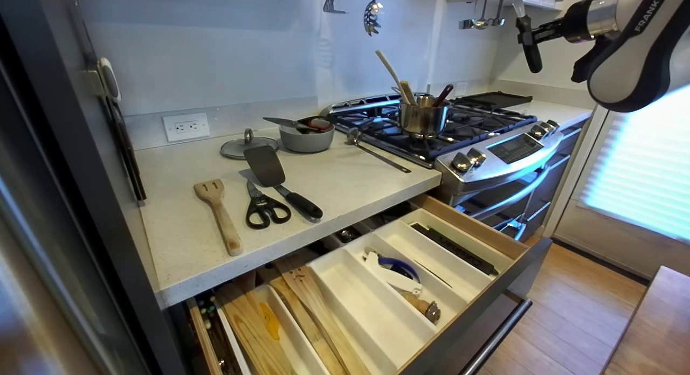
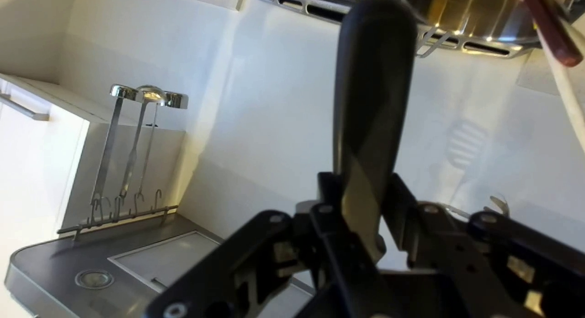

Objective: Shift the knife from the counter to the pot

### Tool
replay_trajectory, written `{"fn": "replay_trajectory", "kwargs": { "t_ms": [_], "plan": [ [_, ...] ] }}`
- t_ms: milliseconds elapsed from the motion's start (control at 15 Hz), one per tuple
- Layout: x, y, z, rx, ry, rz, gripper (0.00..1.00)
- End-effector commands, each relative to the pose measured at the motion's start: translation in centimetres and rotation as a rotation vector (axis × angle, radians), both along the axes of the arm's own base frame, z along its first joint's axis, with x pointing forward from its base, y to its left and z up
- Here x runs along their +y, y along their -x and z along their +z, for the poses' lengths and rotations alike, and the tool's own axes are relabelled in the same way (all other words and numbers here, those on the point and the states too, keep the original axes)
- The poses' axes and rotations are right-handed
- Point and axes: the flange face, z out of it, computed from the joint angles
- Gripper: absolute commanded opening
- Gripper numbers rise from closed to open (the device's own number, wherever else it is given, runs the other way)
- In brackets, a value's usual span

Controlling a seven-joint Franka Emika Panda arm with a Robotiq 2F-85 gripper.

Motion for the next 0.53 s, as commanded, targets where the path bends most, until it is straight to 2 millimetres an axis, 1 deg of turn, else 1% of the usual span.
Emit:
{"fn": "replay_trajectory", "kwargs": {
  "t_ms": [0,67,133,200,333,400,467],
  "plan": [
    [-4.6,-1.2,0.6,-0.080,-0.049,-0.043,0.07],
    [-5.7,-1.9,-0.1,-0.096,-0.080,-0.043,0.07],
    [-6.7,-2.9,-0.3,-0.123,-0.111,-0.043,0.07],
    [-7.9,-3.8,0.1,-0.157,-0.144,-0.034,0.07],
    [-9.0,-5.9,0.6,-0.200,-0.185,-0.001,0.07],
    [-9.5,-6.8,1.2,-0.222,-0.199,0.025,0.07],
    [-9.8,-8.0,1.3,-0.244,-0.218,0.050,0.07]
  ]
}}
